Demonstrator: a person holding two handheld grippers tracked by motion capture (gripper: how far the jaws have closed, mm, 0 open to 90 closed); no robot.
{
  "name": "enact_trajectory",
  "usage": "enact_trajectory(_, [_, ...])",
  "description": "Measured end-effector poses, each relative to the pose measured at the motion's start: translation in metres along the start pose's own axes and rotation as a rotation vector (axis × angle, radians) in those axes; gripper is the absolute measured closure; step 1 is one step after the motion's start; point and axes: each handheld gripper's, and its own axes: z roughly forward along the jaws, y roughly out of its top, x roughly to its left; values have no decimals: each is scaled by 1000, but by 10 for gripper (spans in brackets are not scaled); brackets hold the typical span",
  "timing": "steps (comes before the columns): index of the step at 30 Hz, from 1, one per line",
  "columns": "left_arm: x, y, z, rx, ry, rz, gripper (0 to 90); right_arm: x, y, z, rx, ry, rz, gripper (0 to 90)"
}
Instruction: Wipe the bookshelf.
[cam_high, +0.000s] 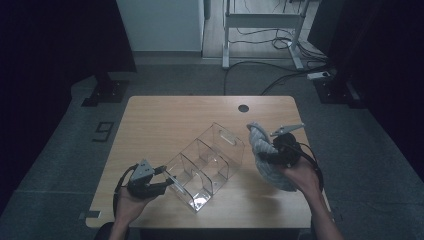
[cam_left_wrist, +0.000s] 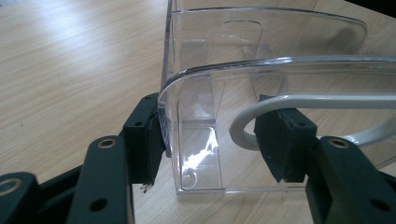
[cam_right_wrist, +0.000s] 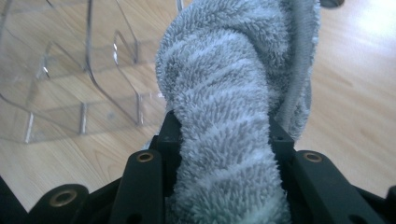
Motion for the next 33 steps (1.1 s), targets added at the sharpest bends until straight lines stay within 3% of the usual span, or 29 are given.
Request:
enact_trajectory(17, [-1,-1,0,0,-36,21,439,21,74,22,-2,14,-61,595])
enact_trajectory(25, [-2,-1,0,0,-42,24,440,29,101,43,23,-8,-95,596])
enact_trajectory(33, [-2,-1,0,-3,-42,23,439,32,114,71,52,-13,-99,597])
